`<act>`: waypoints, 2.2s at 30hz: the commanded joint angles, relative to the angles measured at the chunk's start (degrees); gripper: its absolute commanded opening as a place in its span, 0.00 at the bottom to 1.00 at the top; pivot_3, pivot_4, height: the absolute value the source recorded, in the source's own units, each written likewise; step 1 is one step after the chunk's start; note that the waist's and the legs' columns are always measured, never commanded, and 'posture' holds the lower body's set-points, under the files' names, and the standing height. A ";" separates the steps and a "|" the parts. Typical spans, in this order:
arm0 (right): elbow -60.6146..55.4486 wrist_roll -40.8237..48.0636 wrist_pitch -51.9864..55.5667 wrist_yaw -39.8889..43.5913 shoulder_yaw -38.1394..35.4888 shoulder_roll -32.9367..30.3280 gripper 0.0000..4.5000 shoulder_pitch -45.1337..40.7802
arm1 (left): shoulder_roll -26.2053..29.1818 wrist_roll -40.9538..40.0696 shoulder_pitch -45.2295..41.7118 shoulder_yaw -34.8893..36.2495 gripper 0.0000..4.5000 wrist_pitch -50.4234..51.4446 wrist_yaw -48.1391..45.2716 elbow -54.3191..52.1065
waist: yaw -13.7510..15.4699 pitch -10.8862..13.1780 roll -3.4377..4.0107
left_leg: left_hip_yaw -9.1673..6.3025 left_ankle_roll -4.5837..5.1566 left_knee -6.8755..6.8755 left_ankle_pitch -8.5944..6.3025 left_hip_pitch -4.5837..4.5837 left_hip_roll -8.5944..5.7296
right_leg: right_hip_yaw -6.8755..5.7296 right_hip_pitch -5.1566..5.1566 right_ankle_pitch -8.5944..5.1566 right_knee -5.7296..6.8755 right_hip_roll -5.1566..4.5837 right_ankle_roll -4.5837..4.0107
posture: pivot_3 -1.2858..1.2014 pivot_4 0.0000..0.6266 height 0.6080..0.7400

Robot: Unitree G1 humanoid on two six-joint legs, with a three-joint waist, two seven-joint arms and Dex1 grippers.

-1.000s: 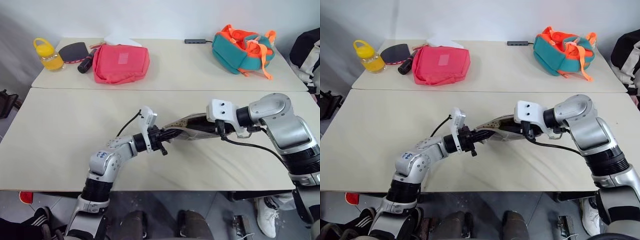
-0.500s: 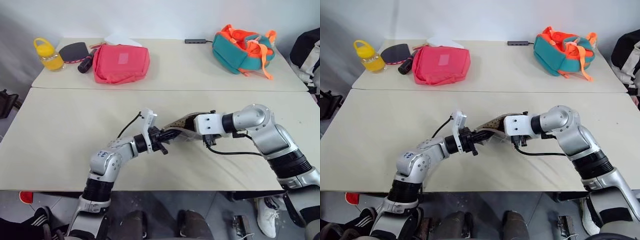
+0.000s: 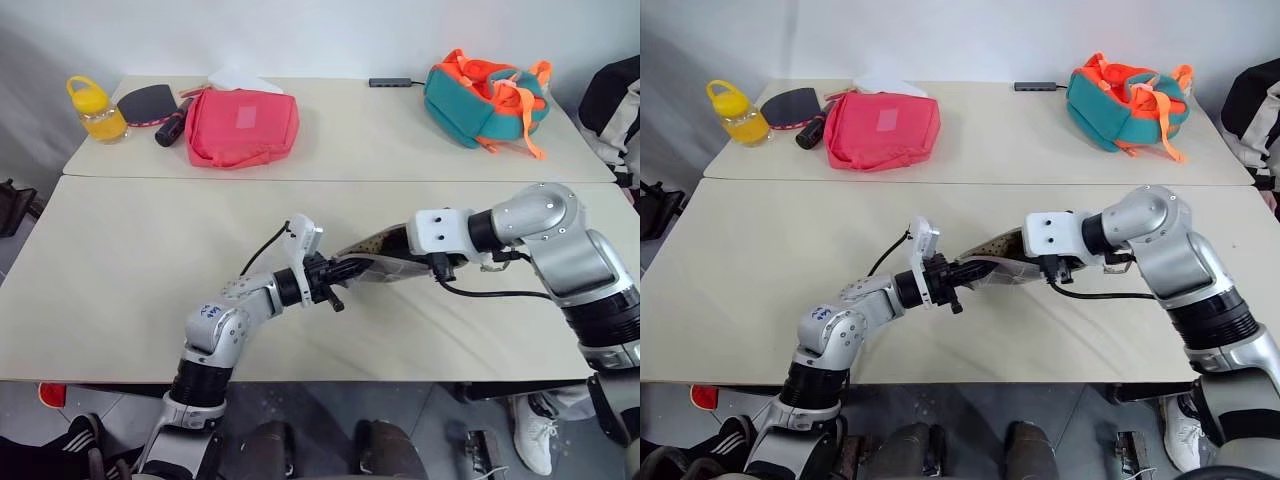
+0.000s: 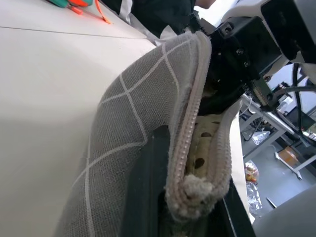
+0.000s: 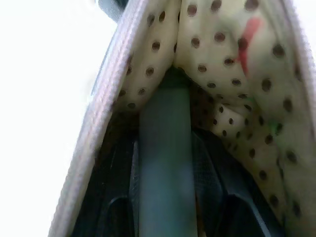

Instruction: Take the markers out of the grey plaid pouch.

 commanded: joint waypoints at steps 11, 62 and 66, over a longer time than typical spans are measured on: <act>2.98 -0.44 -3.11 0.21 -3.11 -2.52 0.25 -0.43 | 4.04 2.44 0.01 0.14 0.00 -1.29 -0.68 -0.31 | -0.07 0.00 0.00 | 0.02 0.00 0.00 0.00 0.01 0.00 | 0.01 0.00 0.00 0.00 0.01 0.00 | 0.52 0.24 1.00; 33.89 2.15 -9.85 -13.62 -13.19 -0.74 0.84 1.79 | 7.98 2.75 1.45 3.88 0.00 -2.93 -2.25 -2.76 | -0.09 0.06 0.10 | 0.17 0.03 -0.11 0.02 0.06 0.00 | 0.11 -0.01 0.00 -0.03 -0.01 0.01 | 0.52 0.24 1.00; 29.10 5.32 -7.13 -12.08 -15.88 -1.37 0.84 -1.87 | 8.37 3.52 1.29 3.02 0.00 -3.09 -2.53 -2.98 | -0.13 0.07 0.12 | 0.17 0.02 -0.11 0.02 0.06 0.00 | 0.11 -0.01 0.00 -0.03 0.00 0.01 | 0.52 0.24 1.00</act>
